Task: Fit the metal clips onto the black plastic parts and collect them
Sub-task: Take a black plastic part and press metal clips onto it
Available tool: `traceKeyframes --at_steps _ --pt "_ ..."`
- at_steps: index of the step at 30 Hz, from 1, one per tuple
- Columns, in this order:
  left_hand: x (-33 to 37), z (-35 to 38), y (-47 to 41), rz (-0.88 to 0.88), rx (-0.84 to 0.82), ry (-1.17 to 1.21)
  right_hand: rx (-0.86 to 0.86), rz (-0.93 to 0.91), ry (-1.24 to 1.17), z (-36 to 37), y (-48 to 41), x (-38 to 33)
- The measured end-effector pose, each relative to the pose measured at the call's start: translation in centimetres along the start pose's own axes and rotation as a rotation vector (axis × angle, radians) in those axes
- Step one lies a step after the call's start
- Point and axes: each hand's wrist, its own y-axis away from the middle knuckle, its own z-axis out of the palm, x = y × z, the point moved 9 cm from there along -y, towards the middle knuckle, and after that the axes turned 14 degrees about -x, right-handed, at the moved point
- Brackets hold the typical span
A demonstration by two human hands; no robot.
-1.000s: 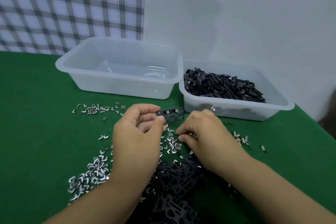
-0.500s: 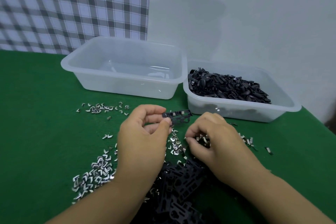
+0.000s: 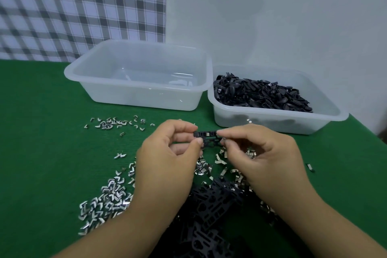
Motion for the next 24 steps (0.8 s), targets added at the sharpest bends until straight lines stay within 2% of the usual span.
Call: traceKeyframes --at_steps 11,15,24 --pt "-0.2 0.4 0.0 0.009 -0.033 0.029 0.134 -0.089 0.208 -1.0 0.4 -1.8" --pt "-0.2 0.6 0.0 0.015 -0.055 0.03 0.13 -0.118 0.236 -1.0 0.5 -2.0" --pt "0.3 1.2 0.4 0.042 -0.098 -0.036 0.082 -0.007 0.174 -0.4 0.2 -0.3"
